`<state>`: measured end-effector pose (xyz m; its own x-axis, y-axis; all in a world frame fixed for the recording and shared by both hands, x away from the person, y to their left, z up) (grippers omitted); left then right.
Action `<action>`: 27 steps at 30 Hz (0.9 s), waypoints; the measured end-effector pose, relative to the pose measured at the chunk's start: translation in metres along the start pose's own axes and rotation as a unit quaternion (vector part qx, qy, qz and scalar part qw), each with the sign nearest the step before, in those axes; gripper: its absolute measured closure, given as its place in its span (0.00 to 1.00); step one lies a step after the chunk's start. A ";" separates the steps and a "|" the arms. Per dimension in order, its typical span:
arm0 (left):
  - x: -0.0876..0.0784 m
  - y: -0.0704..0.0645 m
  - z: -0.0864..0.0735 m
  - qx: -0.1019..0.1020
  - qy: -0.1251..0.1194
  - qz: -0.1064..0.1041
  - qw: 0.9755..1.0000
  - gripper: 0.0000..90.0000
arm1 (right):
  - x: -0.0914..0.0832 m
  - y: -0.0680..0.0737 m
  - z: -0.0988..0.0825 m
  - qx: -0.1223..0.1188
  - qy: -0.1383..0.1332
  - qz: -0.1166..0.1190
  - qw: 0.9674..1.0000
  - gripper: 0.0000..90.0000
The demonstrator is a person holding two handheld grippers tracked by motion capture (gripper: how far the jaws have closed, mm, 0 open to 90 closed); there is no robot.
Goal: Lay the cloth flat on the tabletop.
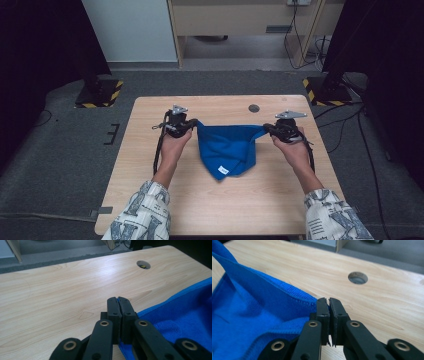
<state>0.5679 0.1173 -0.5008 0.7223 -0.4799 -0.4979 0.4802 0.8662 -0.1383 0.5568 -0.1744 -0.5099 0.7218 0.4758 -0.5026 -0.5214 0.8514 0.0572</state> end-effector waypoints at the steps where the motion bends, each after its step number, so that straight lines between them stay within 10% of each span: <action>1: 0.003 0.001 -0.002 0.000 0.003 0.001 1.000 0.98 | 0.003 -0.002 -0.002 0.000 0.004 0.000 1.000 0.97; 13: 0.027 0.015 -0.014 -0.025 0.014 -0.001 1.000 0.93 | 0.037 -0.016 -0.014 0.007 0.041 -0.010 0.999 0.97; 21: 0.016 0.027 -0.004 -0.021 -0.017 0.030 0.999 0.49 | 0.048 -0.025 -0.020 0.012 0.064 -0.022 0.998 0.94; 27: -0.007 0.025 -0.007 0.003 -0.019 0.022 1.000 0.32 | 0.053 -0.028 -0.014 0.029 0.051 -0.031 0.998 0.43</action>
<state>0.5711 0.1435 -0.5065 0.7609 -0.4467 -0.4706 0.4508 0.8856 -0.1116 0.6033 -0.1758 -0.5498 0.6999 0.3998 -0.5918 -0.4484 0.8910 0.0716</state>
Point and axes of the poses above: each handheld gripper's, and its own axes: x roughly forward along the jaws, z roughly out of its top, y roughly to its left, the point moved 9 cm from there along x, roughly forward along the jaws, and after that the axes turned 4 degrees about -y, right-handed, at the moved point
